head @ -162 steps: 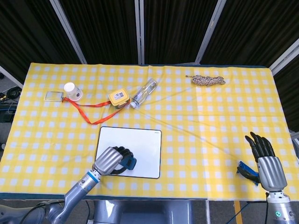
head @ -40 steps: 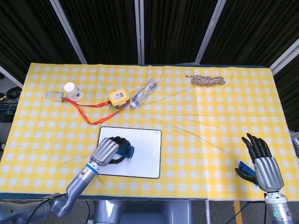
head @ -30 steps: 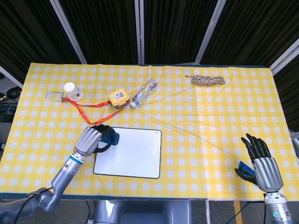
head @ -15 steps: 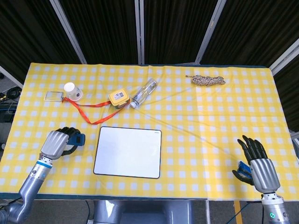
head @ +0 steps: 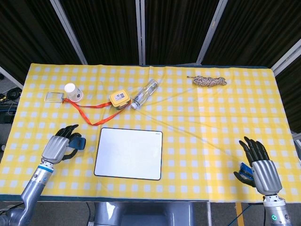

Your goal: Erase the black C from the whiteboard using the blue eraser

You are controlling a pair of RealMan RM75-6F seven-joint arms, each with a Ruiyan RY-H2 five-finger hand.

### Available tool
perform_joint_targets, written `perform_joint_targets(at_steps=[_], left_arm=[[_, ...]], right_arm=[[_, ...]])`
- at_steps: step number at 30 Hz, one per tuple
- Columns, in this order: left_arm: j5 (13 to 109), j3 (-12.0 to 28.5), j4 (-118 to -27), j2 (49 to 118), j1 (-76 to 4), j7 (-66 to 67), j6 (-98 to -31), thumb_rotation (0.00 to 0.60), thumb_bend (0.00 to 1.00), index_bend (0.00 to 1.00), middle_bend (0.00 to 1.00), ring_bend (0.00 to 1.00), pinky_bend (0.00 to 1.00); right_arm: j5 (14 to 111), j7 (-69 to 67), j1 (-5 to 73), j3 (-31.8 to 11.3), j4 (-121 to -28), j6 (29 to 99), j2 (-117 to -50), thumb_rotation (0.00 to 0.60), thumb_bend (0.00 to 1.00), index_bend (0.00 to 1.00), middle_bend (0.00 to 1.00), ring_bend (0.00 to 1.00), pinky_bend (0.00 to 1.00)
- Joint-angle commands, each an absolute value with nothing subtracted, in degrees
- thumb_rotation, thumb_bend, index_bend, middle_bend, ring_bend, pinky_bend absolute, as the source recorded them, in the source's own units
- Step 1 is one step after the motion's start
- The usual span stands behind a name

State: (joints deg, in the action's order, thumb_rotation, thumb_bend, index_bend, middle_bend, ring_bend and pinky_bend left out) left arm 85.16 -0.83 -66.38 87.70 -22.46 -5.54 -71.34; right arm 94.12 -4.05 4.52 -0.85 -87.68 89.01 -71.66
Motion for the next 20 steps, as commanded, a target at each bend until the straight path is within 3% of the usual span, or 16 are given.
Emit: perform_joint_targets(at_steps=[1, 11, 20], left_arm=[[85.0, -0.8, -67.7, 86.9, -21.9, -5.9, -71.6, 0.600, 0.21, 0.00, 0.00, 0.00, 0.00], [85.5, -1.6, -71.2, 83.5, -15.7, -5.3, -80.1, 0.600, 0.19, 0.00, 0.00, 0.00, 0.00], [89.2, -2.1, -69.9, 82.5, -8.8, -5.9, -93.3, 0.600, 0.18, 0.00, 0.00, 0.00, 0.00]], right_arm=[[94.1, -4.1, 4.5, -0.8, -87.7, 89.0, -71.7, 0.600, 0.06, 0.02, 0.00, 0.00, 0.00], [94.4, -3.6, 4.6, -0.7, -87.7, 88.9, -71.7, 0.600, 0.06, 0.02, 0.00, 0.00, 0.00], [95.6, -3.2, 4.8, -0.4, -87.4, 89.3, -71.9, 0.600, 0.06, 0.02, 0.00, 0.00, 0.00]])
